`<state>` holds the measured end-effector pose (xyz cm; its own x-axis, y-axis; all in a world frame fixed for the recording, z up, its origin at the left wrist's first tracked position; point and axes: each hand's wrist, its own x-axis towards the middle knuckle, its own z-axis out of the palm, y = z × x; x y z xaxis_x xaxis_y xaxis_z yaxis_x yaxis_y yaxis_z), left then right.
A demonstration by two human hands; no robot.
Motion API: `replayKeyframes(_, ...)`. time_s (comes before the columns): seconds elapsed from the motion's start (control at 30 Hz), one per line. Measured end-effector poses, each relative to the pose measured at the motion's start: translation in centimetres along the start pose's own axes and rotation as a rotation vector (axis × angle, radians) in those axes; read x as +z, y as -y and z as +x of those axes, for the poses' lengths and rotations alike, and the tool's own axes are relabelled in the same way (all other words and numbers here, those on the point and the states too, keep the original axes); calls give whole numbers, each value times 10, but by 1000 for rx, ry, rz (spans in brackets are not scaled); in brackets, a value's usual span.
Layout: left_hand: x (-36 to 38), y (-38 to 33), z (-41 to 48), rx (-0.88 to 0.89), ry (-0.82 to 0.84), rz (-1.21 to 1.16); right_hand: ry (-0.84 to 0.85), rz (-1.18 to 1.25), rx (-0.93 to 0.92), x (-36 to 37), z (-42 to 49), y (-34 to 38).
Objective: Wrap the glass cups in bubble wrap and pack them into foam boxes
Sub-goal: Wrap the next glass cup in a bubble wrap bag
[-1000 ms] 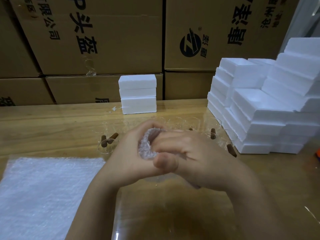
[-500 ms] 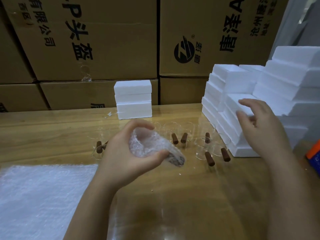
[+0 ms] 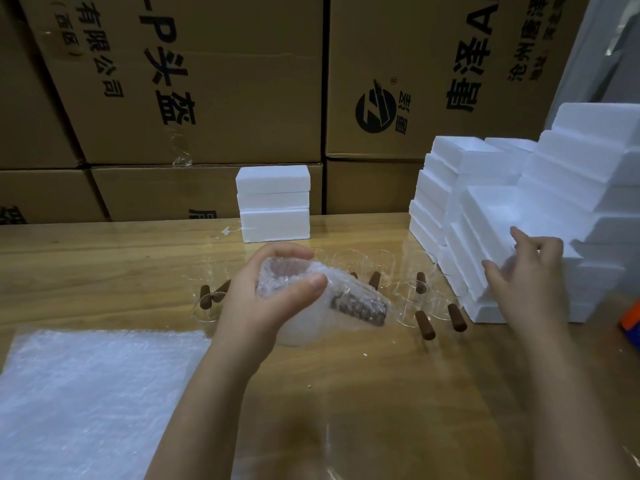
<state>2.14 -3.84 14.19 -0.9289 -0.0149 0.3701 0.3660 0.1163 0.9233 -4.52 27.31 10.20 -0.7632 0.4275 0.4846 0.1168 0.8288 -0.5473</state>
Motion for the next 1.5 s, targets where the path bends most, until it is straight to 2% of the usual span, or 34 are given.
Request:
replayKeyframes(0.17,-8,-2,2,-65,-24,-210,-103,-41,13,-9,0,-1)
replayKeyframes(0.33,-16,-8,4,-20,-102,-374,-35,-66,-17,-20,1,-4)
replayKeyframes(0.47,-19,-14,0,23,-183,-352,-104,200,-187,-33,-4,14)
replayKeyframes(0.5,-20,-15,-2,33,-210,-332,-66,280,-225,-37,-6,23)
replayKeyframes(0.57,-20,-18,-4,43,-240,-320,152,390,-309,-39,-16,41)
replayKeyframes(0.67,-20,-21,-5,63,-260,-322,539,413,-481,-26,-46,54)
replayKeyframes(0.77,-21,-23,-5,114,-269,-312,741,422,-570,-7,-81,39)
replayKeyframes(0.87,-18,-23,-7,166,-289,-211,897,355,-529,10,-103,10)
replayKeyframes(0.93,-12,-17,-9,146,-280,-160,925,218,-571,14,-108,-3)
replayKeyframes(1.0,-2,-8,-11,73,-240,-125,901,192,-574,7,-106,-2)
replayKeyframes(1.07,7,3,-13,12,-188,-48,766,325,-501,-6,-102,10)
replayKeyframes(1.13,16,14,-17,-7,-103,74,688,635,-374,-22,-101,30)
replayKeyframes(1.2,27,25,-19,-28,-25,138,841,841,-270,-32,-105,53)
replayKeyframes(1.27,34,36,-25,-36,2,180,936,878,-207,-30,-114,70)
replayKeyframes(1.33,35,47,-27,-32,-2,176,857,803,-204,-20,-119,81)
replayKeyframes(1.4,34,57,-22,-47,84,155,810,731,-195,-8,-120,79)
replayKeyframes(1.43,32,63,-17,-89,134,111,814,722,-164,-3,-118,77)
replayKeyframes(1.5,31,74,-5,-294,85,-52,796,673,-142,6,-114,70)
